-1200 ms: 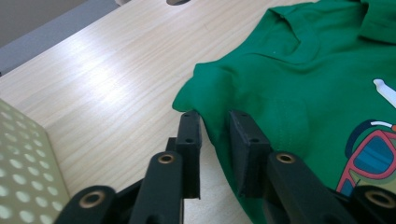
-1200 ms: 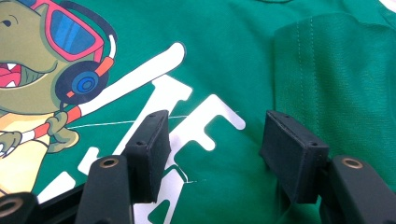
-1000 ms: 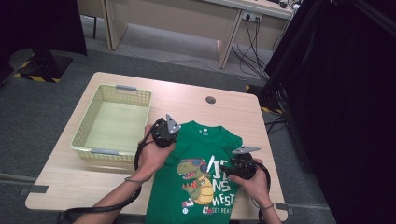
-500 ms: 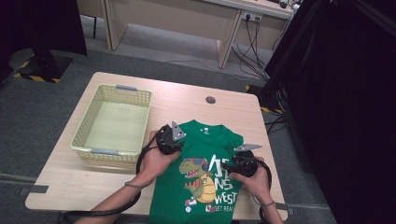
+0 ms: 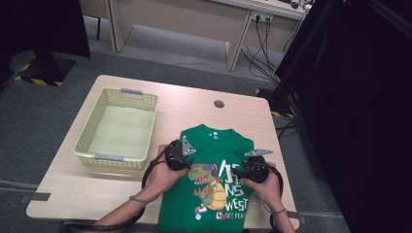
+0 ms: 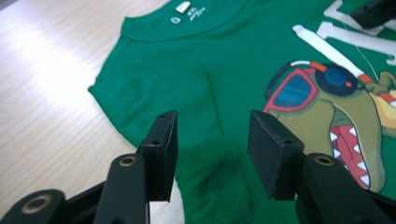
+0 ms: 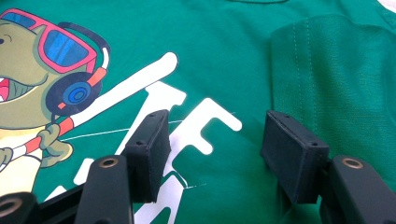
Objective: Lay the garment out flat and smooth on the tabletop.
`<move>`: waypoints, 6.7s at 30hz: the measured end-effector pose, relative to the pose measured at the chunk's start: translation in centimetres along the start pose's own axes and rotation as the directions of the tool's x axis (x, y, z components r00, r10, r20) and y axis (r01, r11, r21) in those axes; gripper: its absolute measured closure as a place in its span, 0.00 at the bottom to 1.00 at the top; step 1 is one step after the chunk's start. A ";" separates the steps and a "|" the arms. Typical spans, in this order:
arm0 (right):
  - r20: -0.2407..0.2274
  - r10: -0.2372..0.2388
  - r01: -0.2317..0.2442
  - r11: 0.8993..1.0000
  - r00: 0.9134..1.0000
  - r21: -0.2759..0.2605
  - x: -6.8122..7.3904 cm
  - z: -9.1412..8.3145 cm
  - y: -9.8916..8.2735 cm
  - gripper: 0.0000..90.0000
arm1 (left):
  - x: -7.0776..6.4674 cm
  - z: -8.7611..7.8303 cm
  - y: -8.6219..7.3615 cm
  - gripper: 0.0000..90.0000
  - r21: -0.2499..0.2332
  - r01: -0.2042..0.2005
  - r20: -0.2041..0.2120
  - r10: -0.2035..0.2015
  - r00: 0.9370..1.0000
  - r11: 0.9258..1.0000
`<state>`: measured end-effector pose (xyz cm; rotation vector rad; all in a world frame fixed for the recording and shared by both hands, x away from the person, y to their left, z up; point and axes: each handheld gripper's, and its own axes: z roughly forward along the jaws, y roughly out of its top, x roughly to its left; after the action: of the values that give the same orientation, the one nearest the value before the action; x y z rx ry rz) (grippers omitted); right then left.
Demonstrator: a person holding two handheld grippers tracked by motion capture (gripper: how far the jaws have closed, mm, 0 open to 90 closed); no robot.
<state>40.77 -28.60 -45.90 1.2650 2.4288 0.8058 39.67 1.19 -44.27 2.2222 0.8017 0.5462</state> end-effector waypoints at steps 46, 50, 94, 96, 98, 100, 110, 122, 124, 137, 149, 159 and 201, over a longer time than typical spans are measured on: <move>0.004 0.005 -0.005 1.000 1.000 -0.011 0.1 0.0 -0.2 0.46 | 1.2 0.6 -0.8 0.92 0.066 0.017 -0.032 -0.015 0.999 0.998; 0.004 0.007 -0.007 1.000 1.000 -0.009 0.1 0.0 -0.1 0.46 | 1.5 0.2 -0.8 0.91 0.066 0.024 -0.042 -0.021 0.999 0.998; 0.043 0.056 -0.056 0.998 0.998 0.009 -2.2 -1.0 -1.0 0.47 | 1.6 -0.8 0.1 0.76 0.034 0.039 -0.056 -0.037 0.998 0.999; 0.044 0.053 -0.053 0.999 0.998 0.011 -2.2 -1.0 -1.0 0.47 | 1.4 -0.8 0.4 0.72 0.027 0.030 -0.048 -0.029 0.998 0.999; 0.044 0.053 -0.053 0.999 0.998 0.009 -2.2 -1.0 -1.1 0.47 | 1.3 -0.7 0.6 0.69 0.017 0.026 -0.045 -0.026 0.999 1.000; 0.044 0.051 -0.051 0.999 0.998 0.007 -2.3 -1.0 -1.1 0.47 | 1.1 -0.7 0.9 0.67 0.007 0.022 -0.048 -0.022 0.999 1.000; 0.044 0.050 -0.050 0.999 0.998 0.006 -2.2 -1.0 -1.1 0.47 | 1.0 0.0 1.6 0.59 -0.001 0.007 -0.043 -0.007 0.999 1.000; 0.044 0.050 -0.050 0.999 0.998 0.008 -2.2 -1.0 -1.1 0.47 | 0.6 2.5 2.1 0.55 0.021 -0.018 -0.021 0.018 1.000 1.000; 0.044 0.050 -0.051 0.999 0.998 0.008 -2.2 -1.0 -1.1 0.47 | 0.7 2.9 2.1 0.55 0.030 -0.022 -0.019 0.023 1.000 0.999; 0.047 0.048 -0.048 0.999 0.998 0.005 -2.1 -0.9 -1.0 0.46 | 0.1 4.6 2.1 0.62 0.061 -0.076 0.015 0.075 0.997 0.995; 0.049 0.051 -0.052 0.999 0.997 0.006 -2.1 -0.9 -1.0 0.47 | -0.6 4.7 2.1 0.65 0.076 -0.117 0.051 0.113 0.992 0.990; 0.048 0.052 -0.052 0.999 0.998 0.005 -2.1 -0.9 -1.0 0.46 | 0.2 5.2 2.0 0.90 0.096 -0.093 0.061 0.087 0.994 0.991; 0.075 0.090 -0.091 0.996 0.993 0.008 -2.7 -1.4 -1.6 0.48 | 3.3 1.3 1.1 0.82 0.055 0.080 -0.112 -0.073 0.991 0.995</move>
<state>40.63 -32.04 -45.73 1.3926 2.3356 0.7557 43.19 2.23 -43.88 2.2208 0.9677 0.6192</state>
